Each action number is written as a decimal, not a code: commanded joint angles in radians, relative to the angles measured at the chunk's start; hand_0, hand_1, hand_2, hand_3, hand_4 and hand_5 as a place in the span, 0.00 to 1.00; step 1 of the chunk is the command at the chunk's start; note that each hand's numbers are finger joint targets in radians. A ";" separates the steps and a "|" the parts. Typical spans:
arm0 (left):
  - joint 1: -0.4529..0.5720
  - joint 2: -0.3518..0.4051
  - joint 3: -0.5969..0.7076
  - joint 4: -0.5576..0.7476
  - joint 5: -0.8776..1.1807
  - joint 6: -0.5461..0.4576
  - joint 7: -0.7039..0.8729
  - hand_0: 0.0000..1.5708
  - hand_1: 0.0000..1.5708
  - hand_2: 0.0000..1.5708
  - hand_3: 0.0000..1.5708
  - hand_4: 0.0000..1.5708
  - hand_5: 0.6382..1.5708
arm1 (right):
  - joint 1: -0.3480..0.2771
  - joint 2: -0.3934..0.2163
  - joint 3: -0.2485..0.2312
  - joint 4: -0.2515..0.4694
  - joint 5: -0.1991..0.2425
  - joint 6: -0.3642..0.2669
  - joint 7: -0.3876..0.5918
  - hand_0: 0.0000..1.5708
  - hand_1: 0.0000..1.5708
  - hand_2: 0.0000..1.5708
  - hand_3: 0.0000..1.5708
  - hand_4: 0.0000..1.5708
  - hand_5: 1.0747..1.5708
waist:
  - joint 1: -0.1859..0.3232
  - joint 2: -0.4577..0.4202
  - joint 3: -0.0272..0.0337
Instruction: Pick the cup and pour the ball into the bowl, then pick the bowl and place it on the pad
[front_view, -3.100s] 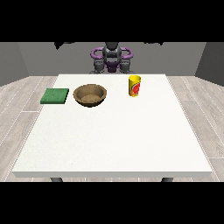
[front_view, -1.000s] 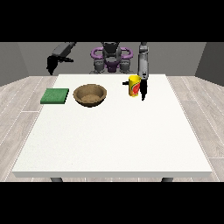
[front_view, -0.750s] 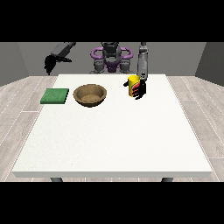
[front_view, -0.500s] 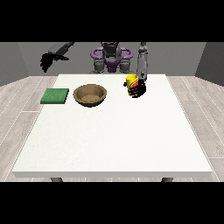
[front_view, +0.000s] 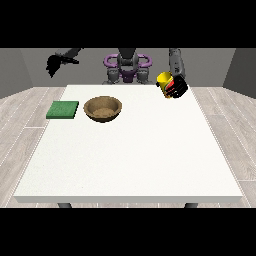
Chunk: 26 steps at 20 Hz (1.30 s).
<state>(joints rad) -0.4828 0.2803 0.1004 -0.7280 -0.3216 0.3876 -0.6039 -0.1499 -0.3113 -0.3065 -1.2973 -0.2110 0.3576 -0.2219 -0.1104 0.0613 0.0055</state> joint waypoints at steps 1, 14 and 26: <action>-0.110 0.156 -0.016 0.008 -0.086 -0.015 0.183 0.93 0.93 1.00 1.00 1.00 0.71 | -0.009 0.002 -0.006 0.037 -0.015 0.015 -0.002 0.00 0.00 0.00 0.00 0.00 1.00 | -0.002 -0.023 -0.0031; -0.280 -0.003 -0.245 -0.022 -0.469 0.109 0.641 0.95 0.95 1.00 1.00 0.96 0.67 | -0.069 -0.064 -0.042 0.174 -0.021 0.062 -0.027 0.00 0.00 0.00 0.00 0.00 1.00 | -0.004 -0.052 -0.0044; -0.398 -0.105 -0.595 0.045 -0.960 -0.022 0.934 0.96 0.96 1.00 1.00 0.88 0.82 | -0.021 -0.053 -0.032 0.242 -0.010 0.101 -0.065 0.00 0.00 0.00 0.00 0.00 1.00 | -0.042 -0.143 -0.0031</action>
<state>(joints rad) -0.8634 0.2153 -0.3809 -0.7106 -1.1372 0.4116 0.2636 -0.1792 -0.3659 -0.3388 -1.0688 -0.2199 0.4483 -0.2808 -0.1334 -0.0649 0.0024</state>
